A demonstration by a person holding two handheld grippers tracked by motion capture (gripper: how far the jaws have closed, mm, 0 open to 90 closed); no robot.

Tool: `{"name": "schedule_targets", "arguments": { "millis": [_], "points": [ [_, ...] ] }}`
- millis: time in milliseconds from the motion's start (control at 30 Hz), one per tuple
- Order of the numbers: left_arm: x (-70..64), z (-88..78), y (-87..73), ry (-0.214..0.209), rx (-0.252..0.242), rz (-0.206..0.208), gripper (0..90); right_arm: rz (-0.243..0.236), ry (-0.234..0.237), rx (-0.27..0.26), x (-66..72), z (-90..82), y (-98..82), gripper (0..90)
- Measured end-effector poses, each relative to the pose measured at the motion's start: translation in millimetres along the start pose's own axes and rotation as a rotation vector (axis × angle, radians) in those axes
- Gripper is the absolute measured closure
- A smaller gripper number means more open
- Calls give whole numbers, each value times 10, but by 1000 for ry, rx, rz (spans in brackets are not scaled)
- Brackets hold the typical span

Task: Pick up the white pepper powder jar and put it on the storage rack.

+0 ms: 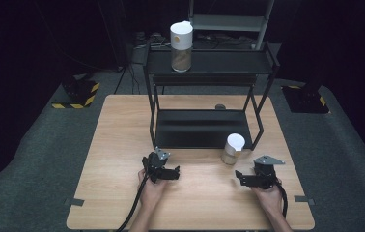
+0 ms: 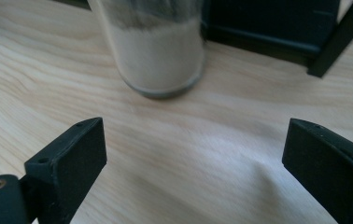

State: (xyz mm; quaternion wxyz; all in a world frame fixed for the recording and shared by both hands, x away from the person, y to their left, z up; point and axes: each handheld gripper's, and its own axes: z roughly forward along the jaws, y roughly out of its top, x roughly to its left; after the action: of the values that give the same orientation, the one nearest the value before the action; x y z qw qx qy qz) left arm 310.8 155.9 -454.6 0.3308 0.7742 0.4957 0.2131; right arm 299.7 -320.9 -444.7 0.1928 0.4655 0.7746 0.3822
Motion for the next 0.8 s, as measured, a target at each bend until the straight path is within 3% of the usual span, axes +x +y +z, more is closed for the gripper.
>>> {"name": "schedule_targets", "arguments": {
  "millis": [300, 533, 800],
  "points": [
    [-1, 0, -2, 0, -1, -1, 24, 21, 32, -66, 97, 76, 136, 76],
    [-1, 0, -2, 0, -1, 1, 24, 40, 11, -122, 190, 125, 229, 97],
    [-1, -1, -3, 0, -1, 0, 25, 13, -18, -158, 324, 199, 362, 189]
  ]
}}
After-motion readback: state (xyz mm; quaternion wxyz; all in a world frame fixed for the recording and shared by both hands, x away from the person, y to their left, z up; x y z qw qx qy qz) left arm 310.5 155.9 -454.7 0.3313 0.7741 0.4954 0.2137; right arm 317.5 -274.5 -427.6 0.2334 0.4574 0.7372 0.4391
